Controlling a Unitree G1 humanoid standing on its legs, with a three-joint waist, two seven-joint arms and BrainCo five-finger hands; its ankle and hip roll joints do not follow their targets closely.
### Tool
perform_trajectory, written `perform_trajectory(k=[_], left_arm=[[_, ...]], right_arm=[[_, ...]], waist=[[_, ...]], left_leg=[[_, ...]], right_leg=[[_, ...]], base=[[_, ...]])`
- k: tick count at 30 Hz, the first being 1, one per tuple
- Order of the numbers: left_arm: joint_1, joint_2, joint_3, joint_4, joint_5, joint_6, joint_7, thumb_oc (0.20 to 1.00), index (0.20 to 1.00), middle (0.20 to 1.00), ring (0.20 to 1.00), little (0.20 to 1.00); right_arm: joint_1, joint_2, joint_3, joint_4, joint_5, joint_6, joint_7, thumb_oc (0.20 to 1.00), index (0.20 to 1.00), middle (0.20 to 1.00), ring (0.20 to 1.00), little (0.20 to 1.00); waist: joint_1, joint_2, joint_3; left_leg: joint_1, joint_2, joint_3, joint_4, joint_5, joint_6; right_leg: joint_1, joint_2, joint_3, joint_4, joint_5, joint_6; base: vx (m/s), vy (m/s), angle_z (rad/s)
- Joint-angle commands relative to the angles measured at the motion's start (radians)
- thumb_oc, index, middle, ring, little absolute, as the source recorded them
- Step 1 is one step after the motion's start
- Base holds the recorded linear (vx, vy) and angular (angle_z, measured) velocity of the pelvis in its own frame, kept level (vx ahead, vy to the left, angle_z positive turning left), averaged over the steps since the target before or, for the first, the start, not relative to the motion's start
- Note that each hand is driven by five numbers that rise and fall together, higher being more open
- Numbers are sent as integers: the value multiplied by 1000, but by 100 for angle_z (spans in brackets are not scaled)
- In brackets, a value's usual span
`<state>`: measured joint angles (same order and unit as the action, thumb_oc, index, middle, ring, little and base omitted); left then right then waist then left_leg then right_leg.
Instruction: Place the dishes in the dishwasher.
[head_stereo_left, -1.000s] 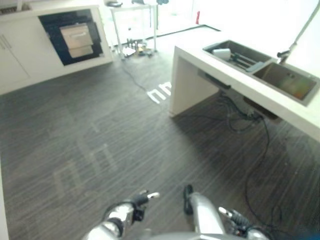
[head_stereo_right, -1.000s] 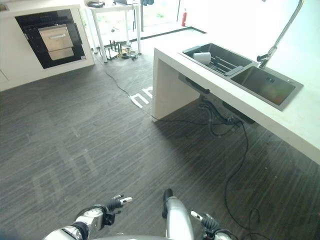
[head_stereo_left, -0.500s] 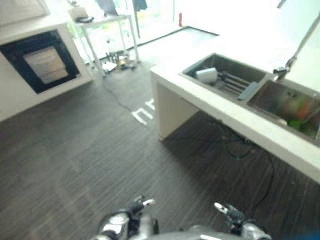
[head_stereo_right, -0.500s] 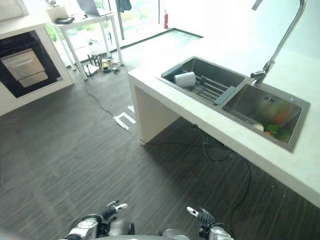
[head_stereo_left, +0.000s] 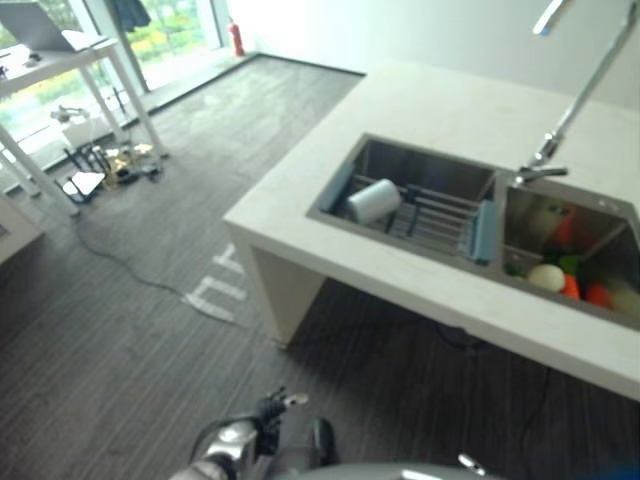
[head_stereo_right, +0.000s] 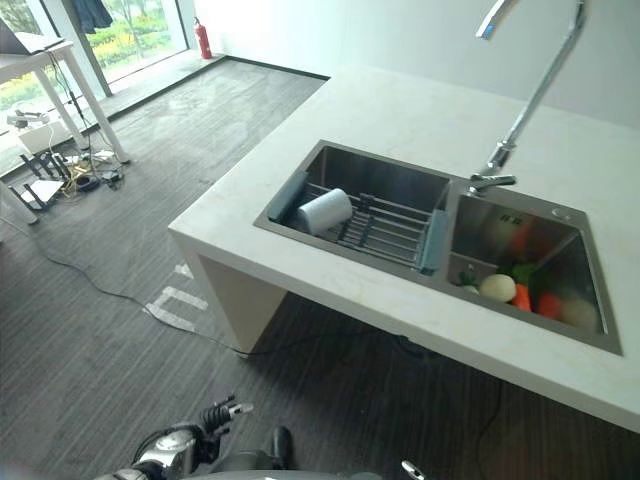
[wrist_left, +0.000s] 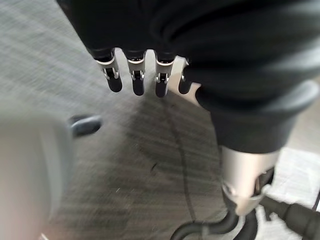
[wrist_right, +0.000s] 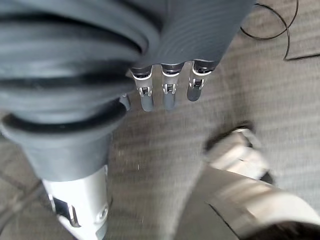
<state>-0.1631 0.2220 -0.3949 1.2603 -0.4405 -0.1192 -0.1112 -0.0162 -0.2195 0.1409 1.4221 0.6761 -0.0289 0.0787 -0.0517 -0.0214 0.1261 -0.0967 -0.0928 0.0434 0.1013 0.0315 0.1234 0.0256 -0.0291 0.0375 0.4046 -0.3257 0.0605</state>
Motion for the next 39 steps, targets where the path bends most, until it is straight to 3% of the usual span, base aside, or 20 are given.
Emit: perform_trajectory(k=[1, 9, 13, 15, 17, 21, 23, 25, 26, 29, 32, 34, 39], left_arm=[[26, -12, -9, -1, 49, -16, -7, 1000, 1000, 1000, 1000, 1000], [10, 1, 6, 9, 51, -10, -14, 1000, 1000, 1000, 1000, 1000], [38, 13, 24, 2, 38, -11, 23, 1000, 1000, 1000, 1000, 1000], [40, 22, 34, 8, 36, -13, 32, 1000, 1000, 1000, 1000, 1000], [47, 40, 70, 13, 5, -12, 32, 1000, 1000, 1000, 1000, 1000], [68, 32, 100, 14, -6, -10, 37, 1000, 1000, 1000, 1000, 1000], [76, 25, 110, 15, -27, -22, 49, 1000, 1000, 1000, 1000, 1000], [85, 18, 135, 5, -61, -23, 53, 1000, 1000, 1000, 1000, 1000], [85, 15, 141, 3, -54, -22, 46, 1000, 1000, 1000, 1000, 1000], [81, -6, 133, 7, -64, -26, 48, 1000, 1000, 1000, 1000, 1000], [72, -15, 141, 27, -46, -10, 52, 1000, 1000, 1000, 1000, 1000], [63, -10, 139, 40, -69, 0, 60, 1000, 1000, 1000, 1000, 1000], [65, -1, 133, 47, -60, 6, 51, 1000, 1000, 1000, 1000, 1000]], right_arm=[[-36, -43, -25, -13, 4, -19, -14, 1000, 1000, 1000, 1000, 1000], [-41, -50, -34, -16, -3, -21, -29, 1000, 1000, 1000, 1000, 1000], [-61, -44, -21, -27, -92, 20, -25, 1000, 1000, 1000, 1000, 1000], [-66, -41, -8, -19, -114, 36, -29, 1000, 1000, 1000, 1000, 1000], [-61, -42, -6, 6, -120, 69, -34, 1000, 1000, 1000, 1000, 1000], [-55, -46, 7, 31, -128, 81, -31, 1000, 1000, 1000, 1000, 1000], [-58, -49, 17, 23, -141, 83, -35, 1000, 1000, 1000, 1000, 1000], [-62, -65, 29, 5, -150, 84, -57, 1000, 1000, 1000, 1000, 1000], [-66, -76, 27, 7, -138, 81, -59, 1000, 1000, 1000, 1000, 1000], [-81, -110, -3, 16, -137, 65, -39, 1000, 1000, 1000, 1000, 1000], [-75, -101, -13, 9, -113, 73, -43, 1000, 1000, 1000, 1000, 1000], [-46, -79, -20, 20, -143, 66, -28, 1000, 1000, 1000, 1000, 1000], [-33, -56, -7, 23, -137, 24, -34, 1000, 1000, 1000, 1000, 1000]], waist=[[19, 62, -33], [20, 49, -52], [47, 48, -48], [54, 46, -42], [45, 46, -33], [46, 31, -44], [39, 18, -41], [57, -20, 3], [67, -7, 20], [79, 60, 42], [71, 67, 18], [63, 69, -13], [78, 58, -40]], left_leg=[[-125, 46, -55, 199, -128, -72], [-97, 52, 1, 199, -173, -53], [-79, 86, 61, 199, -198, -47], [-70, 95, 68, 199, -200, -59], [-48, 114, 72, 199, -209, -81], [-21, 162, 85, 199, -190, -109], [9, 165, 95, 199, -180, -107], [0, 135, 69, 199, -60, -115], [-40, 145, 47, 199, -23, -130], [-186, 200, -5, 199, -9, -180], [-192, 210, 9, 199, -42, -179], [-152, 189, 2, 199, -89, -171], [-110, 144, -21, 199, -137, -142]], right_leg=[[-16, 11, -36, -105, 168, 5], [-67, -49, -96, -105, 235, 41], [-75, -83, -225, -105, 303, 68], [-112, -114, -246, -105, 298, 70], [-161, -132, -220, -105, 289, 74], [-147, -105, -216, -105, 238, 44], [-140, -96, -204, -105, 225, 26], [-102, -88, -159, -105, 212, -17], [-87, -73, -156, -105, 206, -25], [-47, -41, -175, -105, 166, -24], [-41, -67, -199, -105, 153, -8], [-45, -93, -217, -105, 156, 8], [-41, -124, -225, -105, 165, 34]], base=[[100, 125, -23], [45, 38, -39], [-14, -105, -79], [-16, -217, -113], [33, -445, -52], [72, -369, 16], [120, -313, 27], [113, -235, -11], [43, 23, -51], [70, 230, -7], [134, 246, -12], [238, 252, -20], [151, 155, -2]])
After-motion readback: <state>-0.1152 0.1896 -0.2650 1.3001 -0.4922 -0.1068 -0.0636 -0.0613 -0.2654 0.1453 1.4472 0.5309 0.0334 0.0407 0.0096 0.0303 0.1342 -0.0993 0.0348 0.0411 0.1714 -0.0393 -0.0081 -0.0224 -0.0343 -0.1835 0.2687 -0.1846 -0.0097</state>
